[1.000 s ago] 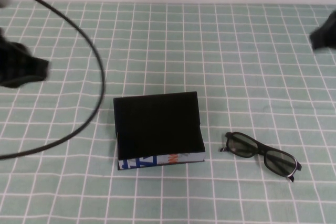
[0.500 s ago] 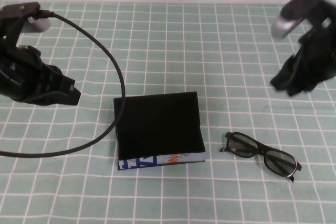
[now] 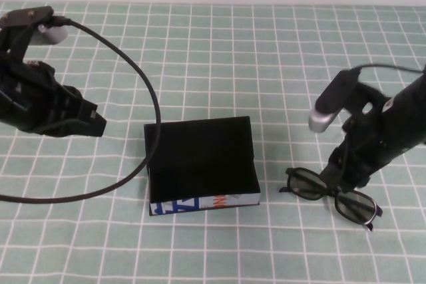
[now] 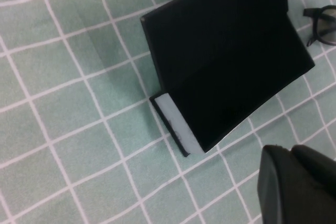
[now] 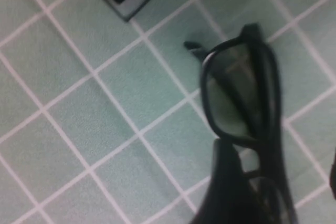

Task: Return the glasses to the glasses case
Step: Pick up the glasses from the table

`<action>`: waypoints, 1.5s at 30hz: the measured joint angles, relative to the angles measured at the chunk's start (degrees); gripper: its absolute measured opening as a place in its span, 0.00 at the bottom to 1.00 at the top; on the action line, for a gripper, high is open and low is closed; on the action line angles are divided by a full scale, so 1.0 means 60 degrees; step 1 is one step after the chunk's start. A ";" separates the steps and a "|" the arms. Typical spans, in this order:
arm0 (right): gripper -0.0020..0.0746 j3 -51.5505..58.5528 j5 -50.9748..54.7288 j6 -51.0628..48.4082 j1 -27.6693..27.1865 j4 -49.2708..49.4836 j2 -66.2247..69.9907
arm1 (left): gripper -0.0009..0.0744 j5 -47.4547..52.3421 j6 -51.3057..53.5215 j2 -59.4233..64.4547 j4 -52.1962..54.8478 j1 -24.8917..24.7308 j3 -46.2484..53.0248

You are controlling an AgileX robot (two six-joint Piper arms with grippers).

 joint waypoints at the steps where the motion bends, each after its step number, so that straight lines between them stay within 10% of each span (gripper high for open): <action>1: 0.50 0.0017 -0.0004 0.0000 0.0036 -0.0021 0.0118 | 0.00 0.0017 0.0020 0.0000 -0.0029 0.0000 0.0000; 17: 0.49 0.0017 -0.0271 0.0544 0.0066 -0.0881 0.1487 | 0.00 0.0227 0.0075 0.0000 -0.0107 0.0000 0.0000; 26: 0.06 0.0017 -0.0288 0.0544 0.0074 -0.0793 0.1449 | 0.00 0.0250 0.0111 0.0000 -0.0154 0.0000 0.0000; 45: 0.02 -0.0859 0.0639 0.0544 0.0074 -0.0738 0.1403 | 0.00 0.0250 0.0166 0.0000 -0.0154 0.0000 0.0000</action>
